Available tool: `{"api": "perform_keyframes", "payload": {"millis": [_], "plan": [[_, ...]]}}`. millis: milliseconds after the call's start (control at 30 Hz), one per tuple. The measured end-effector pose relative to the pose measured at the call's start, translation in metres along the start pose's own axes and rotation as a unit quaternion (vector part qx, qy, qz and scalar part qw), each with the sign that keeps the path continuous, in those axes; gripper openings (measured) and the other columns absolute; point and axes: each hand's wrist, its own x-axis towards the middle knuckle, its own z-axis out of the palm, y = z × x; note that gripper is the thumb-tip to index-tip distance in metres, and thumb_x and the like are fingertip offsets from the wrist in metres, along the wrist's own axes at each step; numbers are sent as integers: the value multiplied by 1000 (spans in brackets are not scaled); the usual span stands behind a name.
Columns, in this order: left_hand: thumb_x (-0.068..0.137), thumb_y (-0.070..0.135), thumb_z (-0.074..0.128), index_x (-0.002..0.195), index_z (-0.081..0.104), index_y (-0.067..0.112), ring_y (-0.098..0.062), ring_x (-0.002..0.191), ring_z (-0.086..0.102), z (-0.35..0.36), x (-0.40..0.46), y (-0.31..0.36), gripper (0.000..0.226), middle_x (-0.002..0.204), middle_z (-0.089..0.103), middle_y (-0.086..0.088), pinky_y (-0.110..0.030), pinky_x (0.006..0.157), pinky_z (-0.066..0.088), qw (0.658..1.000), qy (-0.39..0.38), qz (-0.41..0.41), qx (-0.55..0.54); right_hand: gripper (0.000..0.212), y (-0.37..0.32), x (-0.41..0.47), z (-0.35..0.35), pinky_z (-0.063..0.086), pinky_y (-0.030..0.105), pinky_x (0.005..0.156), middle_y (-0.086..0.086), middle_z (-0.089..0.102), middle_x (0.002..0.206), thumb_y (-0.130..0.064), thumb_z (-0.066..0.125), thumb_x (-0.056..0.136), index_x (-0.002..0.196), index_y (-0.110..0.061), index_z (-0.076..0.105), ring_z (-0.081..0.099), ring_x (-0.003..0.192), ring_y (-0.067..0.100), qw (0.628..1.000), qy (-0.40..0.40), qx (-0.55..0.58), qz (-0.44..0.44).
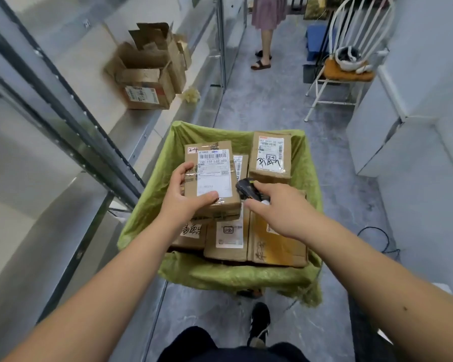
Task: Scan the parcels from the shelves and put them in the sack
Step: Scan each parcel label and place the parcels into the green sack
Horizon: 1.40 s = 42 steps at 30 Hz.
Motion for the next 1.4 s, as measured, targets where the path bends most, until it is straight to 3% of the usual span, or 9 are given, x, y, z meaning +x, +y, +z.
{"api": "perform_keyframes", "payload": {"millis": [167,300,367,767,967,1067,1167,1267,1400], "plan": [[54,36,98,129,55,57,-15,124,64,10,44,1,89,139,62,8,-50,106,54,1000,-21,-10,12,69,4,28,-9,52,37,98,-4,58,147,-57,59,96,156,-26,46,61,120,22,999,-21,22,25],[55,36,98,130,53,55,-13,123,65,15,83,-8,89,138,63,6,-49,106,55,998,-59,-11,1,38,3,44,-8,55,34,77,-6,72,115,-54,60,96,127,-31,66,66,89,16,998,-17,37,47],[56,37,98,126,54,61,-13,123,65,18,101,-13,86,139,62,7,-49,106,54,997,-81,-9,0,36,1,51,-7,55,33,69,-5,71,105,-53,61,95,125,-33,66,64,75,13,996,0,39,77],[63,40,95,136,44,59,-12,141,44,25,156,-49,91,151,45,14,-50,117,41,987,-156,14,40,63,-24,77,8,55,42,92,-4,69,125,-61,59,89,145,-32,57,64,105,18,981,29,8,191],[61,52,88,130,36,72,-5,136,39,30,158,-45,89,151,40,17,-35,112,36,982,-162,37,87,74,-33,76,9,54,47,96,-2,66,133,-66,54,85,149,-31,51,64,113,23,974,30,-10,222],[63,56,83,138,34,69,-17,150,27,30,159,-40,90,166,23,7,-37,117,29,973,-182,38,139,62,-34,74,11,55,46,91,-3,69,124,-64,56,89,142,-31,57,64,106,22,975,37,-24,219],[76,52,80,149,40,53,-19,157,15,32,151,-33,83,169,-1,21,-34,116,25,964,-173,46,198,51,-36,71,12,57,41,81,-6,71,113,-61,57,93,136,-34,59,64,93,16,978,32,-39,201],[87,49,76,151,45,46,-12,158,7,33,131,-31,71,168,-3,27,-38,122,19,958,-155,78,227,41,-37,67,14,53,34,68,-10,70,103,-58,57,94,129,-37,60,63,84,14,980,38,-41,191],[92,47,71,154,44,42,-17,160,3,32,91,-25,67,173,1,15,-47,130,16,947,-126,100,280,28,-38,57,12,43,29,59,-9,67,96,-55,57,95,115,-35,61,62,83,17,985,51,-56,156]]}}
